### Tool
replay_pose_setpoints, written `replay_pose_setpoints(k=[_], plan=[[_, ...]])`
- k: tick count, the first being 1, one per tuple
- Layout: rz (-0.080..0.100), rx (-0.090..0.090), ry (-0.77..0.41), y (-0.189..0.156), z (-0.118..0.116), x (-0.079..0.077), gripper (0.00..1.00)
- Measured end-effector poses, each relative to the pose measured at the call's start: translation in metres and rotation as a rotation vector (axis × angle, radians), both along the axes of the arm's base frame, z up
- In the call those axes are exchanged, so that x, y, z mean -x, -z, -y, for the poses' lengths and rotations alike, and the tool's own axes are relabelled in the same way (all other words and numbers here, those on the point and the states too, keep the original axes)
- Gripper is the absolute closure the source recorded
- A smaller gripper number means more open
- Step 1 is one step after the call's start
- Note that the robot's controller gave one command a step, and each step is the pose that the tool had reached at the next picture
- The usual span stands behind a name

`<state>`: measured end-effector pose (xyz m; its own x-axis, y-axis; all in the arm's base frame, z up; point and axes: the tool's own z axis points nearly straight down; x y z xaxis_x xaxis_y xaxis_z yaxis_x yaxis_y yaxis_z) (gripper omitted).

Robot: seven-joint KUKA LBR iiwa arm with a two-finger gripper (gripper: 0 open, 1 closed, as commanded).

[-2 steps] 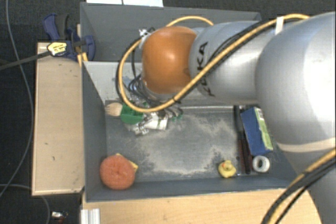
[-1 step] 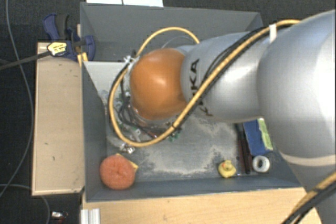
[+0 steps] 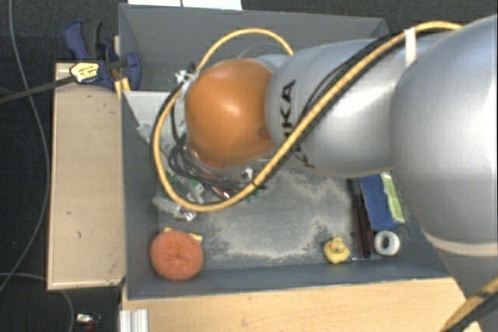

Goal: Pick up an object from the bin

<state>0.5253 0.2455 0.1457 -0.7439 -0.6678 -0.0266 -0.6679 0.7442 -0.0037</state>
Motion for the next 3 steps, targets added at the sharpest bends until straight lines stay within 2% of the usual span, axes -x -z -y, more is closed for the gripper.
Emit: replay_pose_setpoints(k=[1,2,3], plan=[[0.004,-0.002,0.080,-0.004,0.007,-0.011,0.00],[0.009,-0.003,-0.033,-0.005,0.004,-0.018,0.00],[0.006,0.001,-0.127,-0.050,0.066,-0.057,0.00]])
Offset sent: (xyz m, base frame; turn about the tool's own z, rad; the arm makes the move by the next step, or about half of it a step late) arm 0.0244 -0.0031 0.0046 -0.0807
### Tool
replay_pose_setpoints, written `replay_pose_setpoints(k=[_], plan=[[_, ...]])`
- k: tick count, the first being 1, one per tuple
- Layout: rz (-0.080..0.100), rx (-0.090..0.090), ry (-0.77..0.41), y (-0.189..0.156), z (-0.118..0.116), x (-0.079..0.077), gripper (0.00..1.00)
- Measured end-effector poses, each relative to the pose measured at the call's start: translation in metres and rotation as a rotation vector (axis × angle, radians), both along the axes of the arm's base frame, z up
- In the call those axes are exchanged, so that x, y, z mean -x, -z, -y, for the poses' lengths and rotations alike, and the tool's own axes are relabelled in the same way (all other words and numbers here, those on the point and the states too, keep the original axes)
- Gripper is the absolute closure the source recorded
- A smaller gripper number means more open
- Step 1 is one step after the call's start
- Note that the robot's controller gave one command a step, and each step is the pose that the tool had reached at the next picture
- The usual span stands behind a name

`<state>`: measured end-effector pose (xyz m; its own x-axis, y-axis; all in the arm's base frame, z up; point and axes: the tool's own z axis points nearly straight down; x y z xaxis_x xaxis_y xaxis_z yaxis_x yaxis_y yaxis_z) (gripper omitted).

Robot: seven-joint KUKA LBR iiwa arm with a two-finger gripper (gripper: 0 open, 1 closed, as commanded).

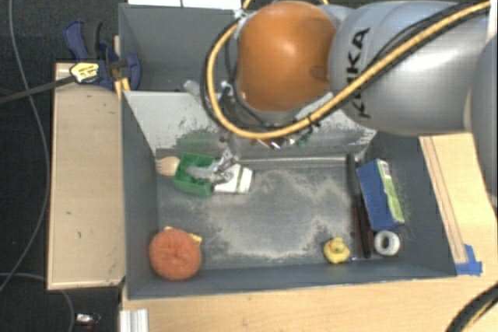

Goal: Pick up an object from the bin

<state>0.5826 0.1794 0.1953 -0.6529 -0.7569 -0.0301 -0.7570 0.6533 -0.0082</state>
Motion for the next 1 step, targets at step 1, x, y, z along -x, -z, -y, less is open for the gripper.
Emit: replay_pose_setpoints(k=[1], plan=[[0.002,-0.004,-0.014,0.0428,-0.0640,0.0519,0.00]])
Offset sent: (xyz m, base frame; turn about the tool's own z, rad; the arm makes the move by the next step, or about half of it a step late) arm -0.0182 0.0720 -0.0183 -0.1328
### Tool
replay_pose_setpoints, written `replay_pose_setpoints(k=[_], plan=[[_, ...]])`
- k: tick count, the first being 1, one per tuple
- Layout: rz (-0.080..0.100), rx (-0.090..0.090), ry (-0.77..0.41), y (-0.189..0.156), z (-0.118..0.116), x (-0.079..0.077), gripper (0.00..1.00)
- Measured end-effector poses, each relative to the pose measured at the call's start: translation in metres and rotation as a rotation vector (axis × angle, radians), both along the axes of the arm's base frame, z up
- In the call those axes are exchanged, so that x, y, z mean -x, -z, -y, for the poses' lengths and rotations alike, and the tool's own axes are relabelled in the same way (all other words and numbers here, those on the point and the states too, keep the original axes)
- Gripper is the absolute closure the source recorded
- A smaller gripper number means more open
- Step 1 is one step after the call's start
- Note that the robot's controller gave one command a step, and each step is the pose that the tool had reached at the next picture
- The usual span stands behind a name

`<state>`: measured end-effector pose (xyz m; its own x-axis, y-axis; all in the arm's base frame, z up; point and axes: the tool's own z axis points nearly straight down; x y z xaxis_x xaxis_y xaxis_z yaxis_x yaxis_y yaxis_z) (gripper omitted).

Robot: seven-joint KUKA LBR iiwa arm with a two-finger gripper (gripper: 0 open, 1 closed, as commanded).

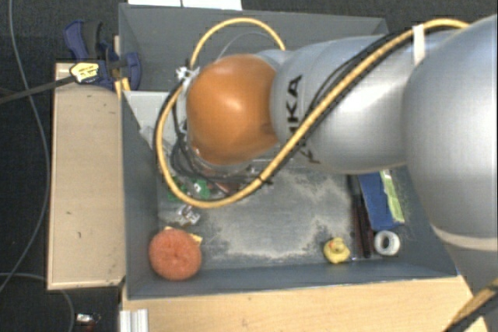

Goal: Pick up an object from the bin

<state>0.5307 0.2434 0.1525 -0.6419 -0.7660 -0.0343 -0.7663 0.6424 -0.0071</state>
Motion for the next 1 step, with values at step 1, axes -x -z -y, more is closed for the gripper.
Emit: replay_pose_setpoints(k=[1], plan=[[0.012,0.005,-0.073,-0.0092,-0.0131,-0.0103,0.00]])
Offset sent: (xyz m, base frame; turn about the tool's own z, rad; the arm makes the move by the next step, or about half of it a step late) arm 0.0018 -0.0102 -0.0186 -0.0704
